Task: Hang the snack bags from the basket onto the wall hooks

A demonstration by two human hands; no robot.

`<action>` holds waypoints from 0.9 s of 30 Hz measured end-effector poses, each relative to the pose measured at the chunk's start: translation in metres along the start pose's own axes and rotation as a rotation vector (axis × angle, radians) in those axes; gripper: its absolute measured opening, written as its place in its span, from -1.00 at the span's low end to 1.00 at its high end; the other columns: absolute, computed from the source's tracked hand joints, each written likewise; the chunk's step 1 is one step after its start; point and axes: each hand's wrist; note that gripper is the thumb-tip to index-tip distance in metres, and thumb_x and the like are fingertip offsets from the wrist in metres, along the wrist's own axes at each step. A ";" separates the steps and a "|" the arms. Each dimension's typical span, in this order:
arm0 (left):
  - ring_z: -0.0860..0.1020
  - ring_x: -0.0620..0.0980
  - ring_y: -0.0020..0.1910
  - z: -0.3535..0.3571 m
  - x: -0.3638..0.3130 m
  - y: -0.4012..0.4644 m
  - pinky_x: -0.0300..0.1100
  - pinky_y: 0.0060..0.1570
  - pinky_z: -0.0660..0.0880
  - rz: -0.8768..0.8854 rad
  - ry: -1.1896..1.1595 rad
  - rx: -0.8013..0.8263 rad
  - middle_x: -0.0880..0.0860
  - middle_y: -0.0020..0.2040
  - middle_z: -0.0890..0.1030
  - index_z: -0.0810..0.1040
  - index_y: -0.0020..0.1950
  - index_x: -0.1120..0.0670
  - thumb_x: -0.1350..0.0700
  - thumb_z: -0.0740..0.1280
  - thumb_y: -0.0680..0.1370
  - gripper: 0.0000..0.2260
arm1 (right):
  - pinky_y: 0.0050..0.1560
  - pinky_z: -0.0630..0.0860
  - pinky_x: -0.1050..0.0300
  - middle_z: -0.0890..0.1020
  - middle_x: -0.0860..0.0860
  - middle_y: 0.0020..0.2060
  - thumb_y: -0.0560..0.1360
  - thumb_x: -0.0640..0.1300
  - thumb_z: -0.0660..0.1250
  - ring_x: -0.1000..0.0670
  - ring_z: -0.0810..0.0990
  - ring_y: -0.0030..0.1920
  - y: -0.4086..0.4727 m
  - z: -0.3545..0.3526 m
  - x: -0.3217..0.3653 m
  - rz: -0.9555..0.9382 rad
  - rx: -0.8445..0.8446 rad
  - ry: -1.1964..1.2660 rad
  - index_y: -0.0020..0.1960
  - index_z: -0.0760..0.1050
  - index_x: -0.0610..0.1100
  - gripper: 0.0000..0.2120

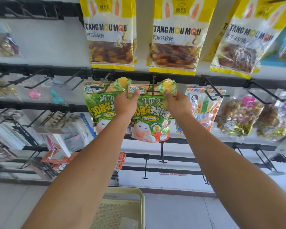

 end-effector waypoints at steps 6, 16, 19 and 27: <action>0.36 0.00 -0.35 -0.004 0.008 -0.003 -0.09 -0.33 0.26 0.031 0.070 0.019 0.01 -0.35 0.39 0.35 -0.29 0.08 -0.14 0.29 0.62 -0.60 | -0.35 0.36 0.17 0.59 -0.05 -0.16 0.63 0.11 0.22 0.04 0.49 -0.27 -0.003 -0.002 0.000 -0.020 -0.005 -0.029 0.13 0.54 -0.17 -0.65; 0.56 0.03 -0.02 -0.018 0.026 -0.027 -0.10 0.05 0.52 0.160 0.156 0.105 -0.07 -0.09 0.59 0.50 0.26 0.21 0.05 0.33 0.63 -0.71 | -0.37 0.32 0.19 0.56 0.01 -0.10 0.63 -0.02 0.18 0.00 0.51 -0.26 -0.031 -0.001 -0.023 -0.098 -0.010 -0.155 0.28 0.44 -0.13 -0.71; 0.58 0.12 0.10 -0.023 0.029 -0.038 -0.04 0.06 0.53 0.176 0.198 0.077 0.11 0.16 0.61 0.46 0.28 0.18 0.05 0.31 0.63 -0.70 | -0.17 0.40 0.17 0.54 0.03 -0.07 0.62 -0.07 0.20 -0.06 0.53 -0.17 -0.046 0.000 -0.028 -0.147 -0.030 -0.217 0.37 0.39 -0.14 -0.65; 0.51 0.13 0.23 -0.037 0.060 -0.071 0.01 0.05 0.48 0.398 0.558 0.128 0.10 0.28 0.54 0.47 0.34 0.11 0.00 0.25 0.63 -0.68 | 0.28 0.45 -0.16 0.50 -0.12 0.36 0.61 -0.06 0.21 -0.21 0.37 0.39 -0.090 -0.002 -0.030 -0.288 0.003 -0.430 0.51 0.29 -0.13 -0.52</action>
Point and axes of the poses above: each hand's wrist, its own y-axis towards the middle knuckle, its own z-axis out of the palm, x = y × z
